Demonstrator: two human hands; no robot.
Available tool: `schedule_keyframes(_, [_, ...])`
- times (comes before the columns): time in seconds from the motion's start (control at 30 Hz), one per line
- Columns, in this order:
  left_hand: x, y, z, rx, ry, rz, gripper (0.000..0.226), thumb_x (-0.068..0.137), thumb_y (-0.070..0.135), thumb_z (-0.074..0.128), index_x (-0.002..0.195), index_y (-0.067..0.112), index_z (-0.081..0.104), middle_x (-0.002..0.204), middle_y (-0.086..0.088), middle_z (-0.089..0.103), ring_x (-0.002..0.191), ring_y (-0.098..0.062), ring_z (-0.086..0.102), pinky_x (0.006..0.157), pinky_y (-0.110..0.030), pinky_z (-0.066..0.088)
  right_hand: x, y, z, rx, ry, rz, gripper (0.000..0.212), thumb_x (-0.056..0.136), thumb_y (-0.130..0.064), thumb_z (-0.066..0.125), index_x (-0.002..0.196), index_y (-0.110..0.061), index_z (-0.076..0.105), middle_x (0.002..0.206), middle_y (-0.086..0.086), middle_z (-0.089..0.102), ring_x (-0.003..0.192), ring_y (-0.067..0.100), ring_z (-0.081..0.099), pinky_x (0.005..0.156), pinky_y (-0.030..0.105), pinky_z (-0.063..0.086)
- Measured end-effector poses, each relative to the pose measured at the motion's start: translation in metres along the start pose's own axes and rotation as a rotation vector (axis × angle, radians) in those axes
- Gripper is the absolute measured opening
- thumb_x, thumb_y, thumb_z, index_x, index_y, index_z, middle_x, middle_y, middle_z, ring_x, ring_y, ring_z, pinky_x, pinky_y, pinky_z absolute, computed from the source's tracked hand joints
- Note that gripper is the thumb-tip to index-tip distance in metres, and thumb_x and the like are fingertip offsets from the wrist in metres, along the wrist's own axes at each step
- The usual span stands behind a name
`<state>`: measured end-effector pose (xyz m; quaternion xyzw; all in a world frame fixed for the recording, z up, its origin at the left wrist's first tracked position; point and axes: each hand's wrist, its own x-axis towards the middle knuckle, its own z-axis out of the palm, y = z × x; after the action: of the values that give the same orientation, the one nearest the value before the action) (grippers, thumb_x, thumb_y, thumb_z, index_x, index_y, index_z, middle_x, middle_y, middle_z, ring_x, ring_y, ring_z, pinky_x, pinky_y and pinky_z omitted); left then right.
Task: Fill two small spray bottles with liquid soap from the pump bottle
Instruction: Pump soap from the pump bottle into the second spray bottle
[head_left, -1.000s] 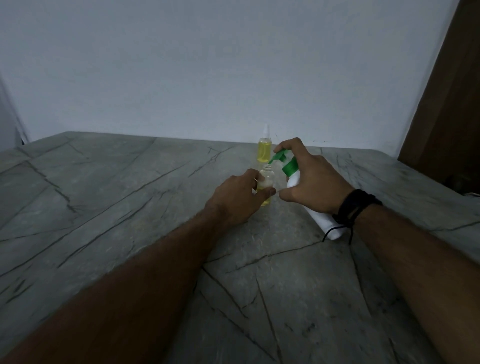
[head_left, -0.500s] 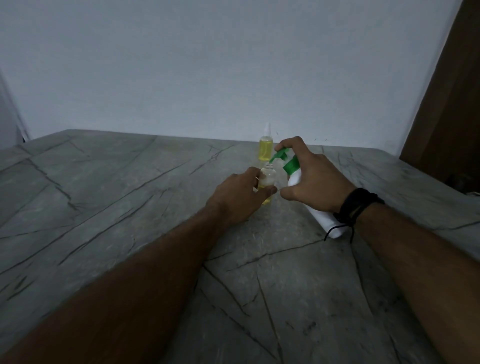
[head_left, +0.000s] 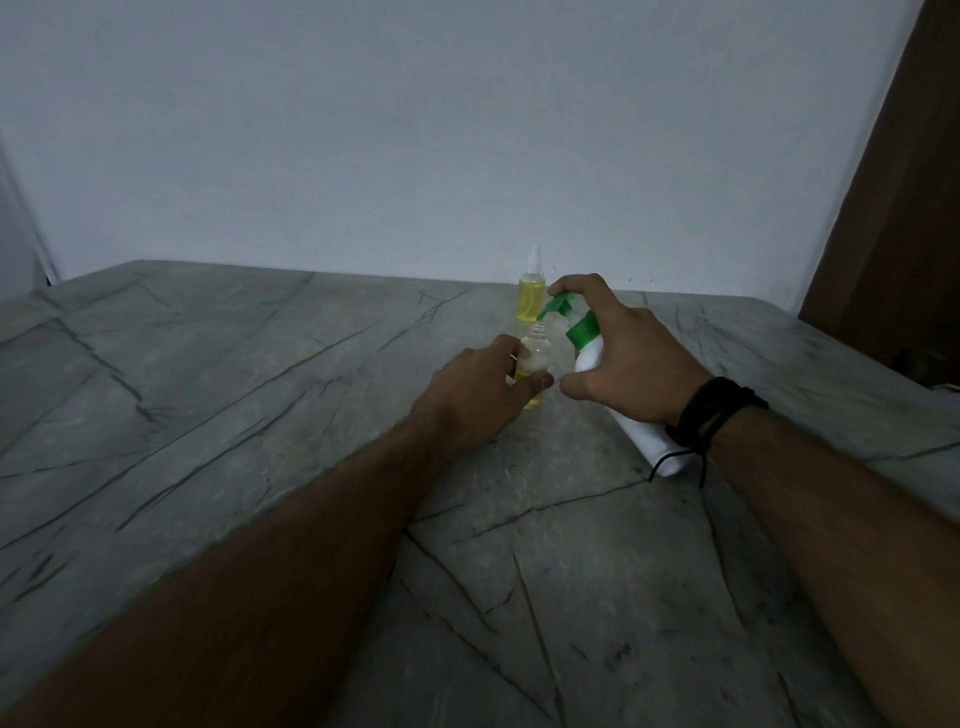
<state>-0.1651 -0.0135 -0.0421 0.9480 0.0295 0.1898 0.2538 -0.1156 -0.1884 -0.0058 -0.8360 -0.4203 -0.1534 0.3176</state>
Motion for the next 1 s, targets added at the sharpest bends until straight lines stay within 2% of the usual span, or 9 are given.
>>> schedule_keyframes(0.23, [0.0016, -0.0002, 0.0002, 0.011, -0.01, -0.019, 0.054, 0.091, 0.055, 0.055, 0.132, 0.022, 0.047, 0.127, -0.001, 0.062, 0.098, -0.017, 0.062, 0.081, -0.034, 0.053, 0.0015, -0.0014, 0.0011, 0.015, -0.013, 0.005, 0.073, 0.068, -0.015, 0.08, 0.128, -0.028, 0.041, 0.092, -0.009, 0.066, 0.073, 0.012, 0.064, 0.063, 0.027, 0.048])
schedule_keyframes(0.37, [0.002, -0.0005, 0.0006, 0.012, -0.009, -0.02, 0.054, 0.091, 0.055, 0.055, 0.132, 0.022, 0.047, 0.127, -0.002, 0.062, 0.1, -0.018, 0.062, 0.085, -0.037, 0.054, 0.0006, -0.0014, 0.0001, 0.011, -0.012, -0.001, 0.077, 0.07, -0.015, 0.079, 0.134, -0.031, 0.04, 0.083, -0.015, 0.061, 0.067, 0.004, 0.06, 0.058, 0.016, 0.039])
schedule_keyframes(0.53, [0.0004, -0.0003, 0.0002, 0.011, 0.004, -0.006, 0.054, 0.091, 0.055, 0.055, 0.132, 0.021, 0.047, 0.127, -0.002, 0.063, 0.1, -0.018, 0.062, 0.085, -0.037, 0.054, 0.0012, -0.0025, 0.0003, 0.009, -0.032, 0.01, 0.073, 0.068, -0.015, 0.08, 0.127, -0.03, 0.041, 0.088, -0.01, 0.064, 0.068, 0.01, 0.062, 0.059, 0.023, 0.042])
schedule_keyframes(0.77, [0.0007, -0.0003, 0.0002, 0.004, -0.002, -0.009, 0.054, 0.091, 0.054, 0.055, 0.132, 0.021, 0.047, 0.128, -0.002, 0.062, 0.103, -0.018, 0.061, 0.086, -0.036, 0.053, 0.0004, -0.0019, -0.0005, 0.008, -0.013, 0.004, 0.076, 0.069, -0.015, 0.079, 0.133, -0.031, 0.04, 0.08, -0.016, 0.061, 0.064, 0.002, 0.059, 0.057, 0.015, 0.038])
schedule_keyframes(1.0, [0.0009, 0.0011, -0.0007, 0.014, -0.011, -0.014, 0.055, 0.092, 0.053, 0.055, 0.135, 0.02, 0.046, 0.128, -0.001, 0.062, 0.101, -0.017, 0.06, 0.084, -0.034, 0.053, 0.0009, -0.0031, -0.0005, 0.027, -0.009, 0.012, 0.073, 0.068, -0.014, 0.08, 0.129, -0.028, 0.041, 0.088, -0.013, 0.063, 0.071, 0.008, 0.062, 0.062, 0.022, 0.043])
